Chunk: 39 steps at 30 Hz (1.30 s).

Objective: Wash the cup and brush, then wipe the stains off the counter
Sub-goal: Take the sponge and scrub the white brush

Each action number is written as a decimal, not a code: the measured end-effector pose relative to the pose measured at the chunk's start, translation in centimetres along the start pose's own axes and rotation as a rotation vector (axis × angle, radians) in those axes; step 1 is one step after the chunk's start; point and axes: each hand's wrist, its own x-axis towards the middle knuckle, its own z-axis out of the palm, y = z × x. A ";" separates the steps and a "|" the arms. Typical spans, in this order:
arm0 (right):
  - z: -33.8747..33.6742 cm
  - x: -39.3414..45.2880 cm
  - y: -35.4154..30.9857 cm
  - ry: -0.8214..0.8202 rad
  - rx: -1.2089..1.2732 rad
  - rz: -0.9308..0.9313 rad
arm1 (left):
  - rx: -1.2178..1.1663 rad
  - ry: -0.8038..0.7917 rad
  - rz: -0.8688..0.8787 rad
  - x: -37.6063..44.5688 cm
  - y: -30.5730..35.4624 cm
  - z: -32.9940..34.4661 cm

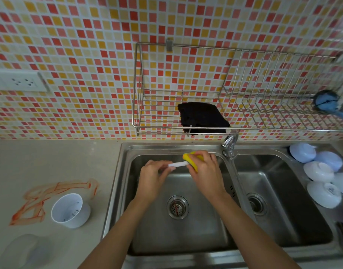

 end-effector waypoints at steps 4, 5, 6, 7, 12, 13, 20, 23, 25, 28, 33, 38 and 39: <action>0.2 -1.8 -3.5 -0.003 0.072 0.070 | -0.299 -0.013 -0.271 0.2 0.4 0.8; 0.4 -2.0 -4.0 -0.001 0.075 0.046 | -0.338 -0.019 -0.302 0.2 0.4 1.0; 0.4 -2.0 -4.1 0.007 0.081 0.037 | -0.375 -0.016 -0.336 0.1 0.4 1.2; 0.5 -1.7 -3.8 0.017 0.089 0.057 | -0.411 -0.004 -0.376 0.1 0.5 1.3; 0.7 -1.7 -2.4 0.081 0.059 0.205 | -0.539 0.064 -0.561 0.0 0.4 1.8; 0.8 -2.1 -2.8 0.088 0.050 0.179 | -0.561 0.075 -0.583 0.1 0.6 1.7; 1.3 -2.1 -3.2 0.079 0.071 0.146 | -0.604 0.080 -0.605 -0.1 1.9 2.2; 1.4 -2.3 -2.9 0.090 0.070 0.198 | -0.618 0.133 -0.668 0.0 1.8 2.3; 1.6 -3.0 -4.0 0.085 0.064 0.120 | -0.635 0.131 -0.716 0.1 1.7 2.3; 2.2 -3.6 -4.5 0.065 0.075 0.060 | -0.607 0.101 -0.735 0.1 1.3 2.4; 2.3 -3.3 -3.1 0.087 0.093 0.213 | -0.459 0.091 -0.701 -0.2 1.1 2.5; 2.7 -4.1 -4.3 0.051 0.115 0.054 | -0.489 0.049 -0.731 -0.1 0.9 2.8; 2.6 -3.9 -3.6 0.056 0.122 0.089 | -0.500 0.063 -0.751 -0.2 0.9 2.7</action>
